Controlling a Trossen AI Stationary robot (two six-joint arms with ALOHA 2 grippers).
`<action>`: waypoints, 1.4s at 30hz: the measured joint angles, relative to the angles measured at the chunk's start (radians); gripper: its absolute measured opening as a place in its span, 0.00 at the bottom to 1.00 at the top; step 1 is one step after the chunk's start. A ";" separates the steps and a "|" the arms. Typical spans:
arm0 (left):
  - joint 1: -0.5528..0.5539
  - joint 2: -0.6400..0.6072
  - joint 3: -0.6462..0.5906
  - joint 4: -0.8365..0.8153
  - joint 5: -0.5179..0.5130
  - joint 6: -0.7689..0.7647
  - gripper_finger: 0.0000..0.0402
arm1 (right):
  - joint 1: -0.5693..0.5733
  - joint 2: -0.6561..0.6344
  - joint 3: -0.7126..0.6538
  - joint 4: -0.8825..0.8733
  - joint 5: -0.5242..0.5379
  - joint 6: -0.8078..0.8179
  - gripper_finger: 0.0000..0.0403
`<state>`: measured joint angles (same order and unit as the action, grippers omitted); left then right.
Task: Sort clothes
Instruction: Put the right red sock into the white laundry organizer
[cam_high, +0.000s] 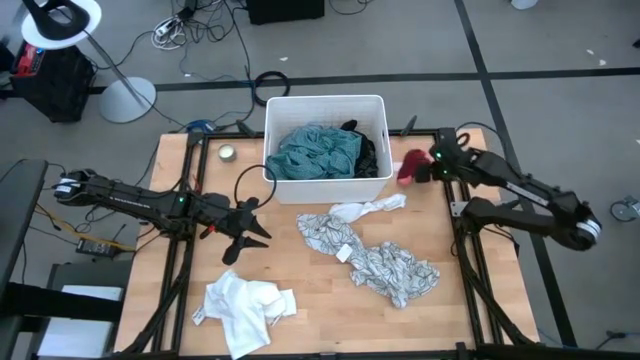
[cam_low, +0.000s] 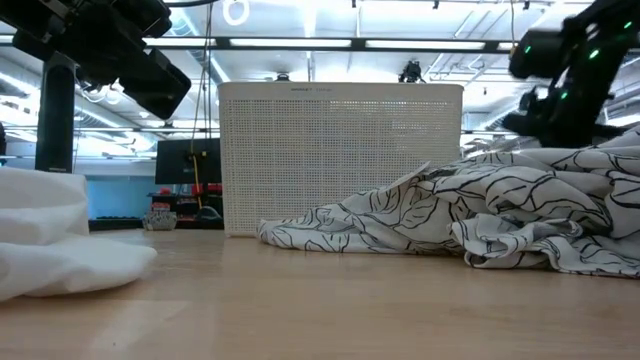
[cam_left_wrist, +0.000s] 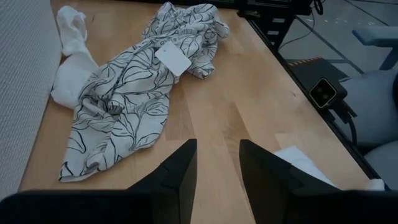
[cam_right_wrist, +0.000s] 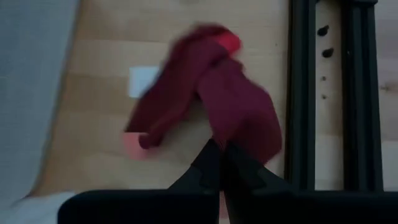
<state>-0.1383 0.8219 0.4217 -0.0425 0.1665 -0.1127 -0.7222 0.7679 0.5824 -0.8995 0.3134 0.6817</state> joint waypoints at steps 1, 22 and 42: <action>0.000 0.000 0.000 0.001 0.000 0.000 0.31 | 0.021 -0.026 0.011 -0.021 0.000 0.018 0.00; 0.000 0.000 0.001 0.023 0.000 0.000 0.31 | 0.356 0.111 0.447 -0.061 0.159 0.071 0.00; 0.000 0.000 0.001 0.043 -0.103 0.003 0.31 | 0.520 0.470 0.953 -0.020 0.298 -0.142 0.00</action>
<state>-0.1383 0.8219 0.4225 0.0010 0.0634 -0.1093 -0.2017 1.2384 1.5358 -0.9200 0.6111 0.5399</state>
